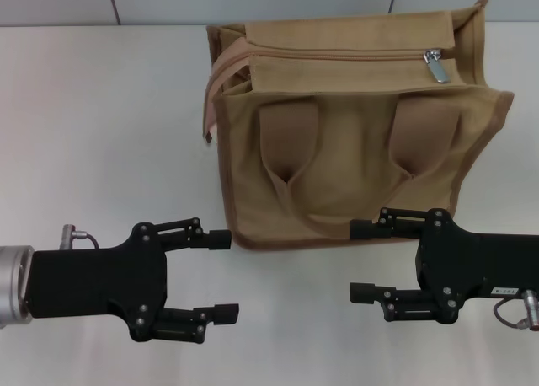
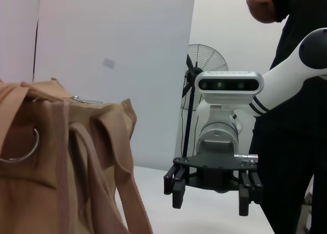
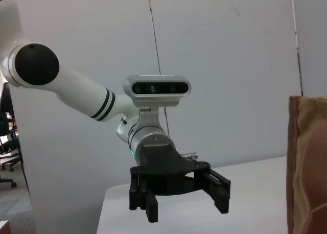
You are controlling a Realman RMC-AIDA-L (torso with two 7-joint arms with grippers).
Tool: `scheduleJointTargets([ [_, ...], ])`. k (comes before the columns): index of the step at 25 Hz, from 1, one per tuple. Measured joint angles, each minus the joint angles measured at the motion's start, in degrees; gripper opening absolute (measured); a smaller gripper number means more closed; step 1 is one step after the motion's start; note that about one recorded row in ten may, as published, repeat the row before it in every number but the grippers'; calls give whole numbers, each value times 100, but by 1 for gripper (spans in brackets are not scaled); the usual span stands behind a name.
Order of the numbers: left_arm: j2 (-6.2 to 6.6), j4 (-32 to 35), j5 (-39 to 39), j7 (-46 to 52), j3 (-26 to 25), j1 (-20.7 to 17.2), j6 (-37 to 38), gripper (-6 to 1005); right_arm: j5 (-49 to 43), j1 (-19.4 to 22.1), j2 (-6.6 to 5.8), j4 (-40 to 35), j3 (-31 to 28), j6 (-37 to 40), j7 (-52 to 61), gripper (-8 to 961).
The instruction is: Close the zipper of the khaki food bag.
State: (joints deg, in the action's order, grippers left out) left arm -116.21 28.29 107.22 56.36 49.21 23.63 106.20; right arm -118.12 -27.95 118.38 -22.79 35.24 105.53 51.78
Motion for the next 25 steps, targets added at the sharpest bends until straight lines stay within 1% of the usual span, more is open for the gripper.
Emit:
scheduleJointTargets([
  [25,-15,-8,9,37,1,1,32,835,-1,14,6,12,0,5,-2,711],
])
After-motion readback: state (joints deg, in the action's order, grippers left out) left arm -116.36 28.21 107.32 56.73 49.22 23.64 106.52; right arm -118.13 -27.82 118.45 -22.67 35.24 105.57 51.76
